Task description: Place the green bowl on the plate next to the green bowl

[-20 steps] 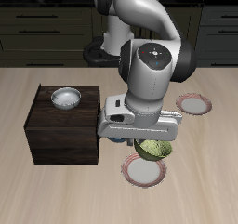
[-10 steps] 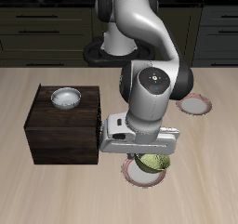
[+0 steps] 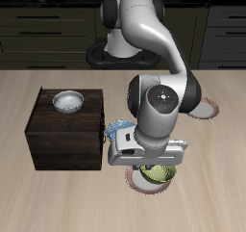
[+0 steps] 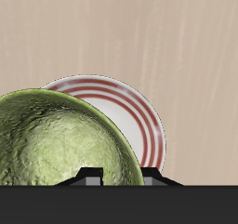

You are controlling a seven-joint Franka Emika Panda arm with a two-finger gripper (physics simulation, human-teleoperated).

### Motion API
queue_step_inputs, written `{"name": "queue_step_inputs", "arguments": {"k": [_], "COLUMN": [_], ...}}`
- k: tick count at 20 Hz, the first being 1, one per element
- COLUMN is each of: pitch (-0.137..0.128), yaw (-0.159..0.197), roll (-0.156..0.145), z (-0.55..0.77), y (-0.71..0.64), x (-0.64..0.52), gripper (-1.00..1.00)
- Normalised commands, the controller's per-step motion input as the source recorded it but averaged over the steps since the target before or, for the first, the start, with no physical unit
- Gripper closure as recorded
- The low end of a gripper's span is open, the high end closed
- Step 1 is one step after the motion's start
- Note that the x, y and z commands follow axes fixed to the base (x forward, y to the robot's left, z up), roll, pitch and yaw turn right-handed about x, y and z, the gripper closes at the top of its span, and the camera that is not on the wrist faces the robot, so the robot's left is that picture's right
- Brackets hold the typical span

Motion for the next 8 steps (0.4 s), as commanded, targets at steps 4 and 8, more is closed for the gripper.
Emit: {"name": "queue_step_inputs", "arguments": {"k": [4,8], "pitch": [-0.010,-0.034], "yaw": [0.001,0.014], "roll": [0.008,-0.010], "z": [0.10,0.23], "y": [-0.03,-0.07], "x": [-0.07,-0.10], "gripper": [-1.00,-1.00]}}
